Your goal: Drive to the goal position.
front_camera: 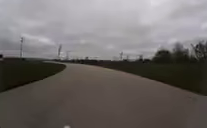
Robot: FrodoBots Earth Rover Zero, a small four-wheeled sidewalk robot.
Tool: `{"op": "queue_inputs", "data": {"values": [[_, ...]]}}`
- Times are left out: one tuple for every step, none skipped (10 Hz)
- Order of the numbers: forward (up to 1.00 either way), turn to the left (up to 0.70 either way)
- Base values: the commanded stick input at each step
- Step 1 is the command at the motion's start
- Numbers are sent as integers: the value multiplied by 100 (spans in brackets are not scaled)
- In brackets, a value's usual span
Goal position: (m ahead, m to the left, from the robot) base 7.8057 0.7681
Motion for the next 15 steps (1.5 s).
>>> {"op": "queue_inputs", "data": {"values": [[100,0],[100,0],[100,0],[100,0],[100,0],[100,0],[100,0],[100,0],[100,0],[100,0],[100,0],[100,0],[100,7],[100,14],[100,18]]}}
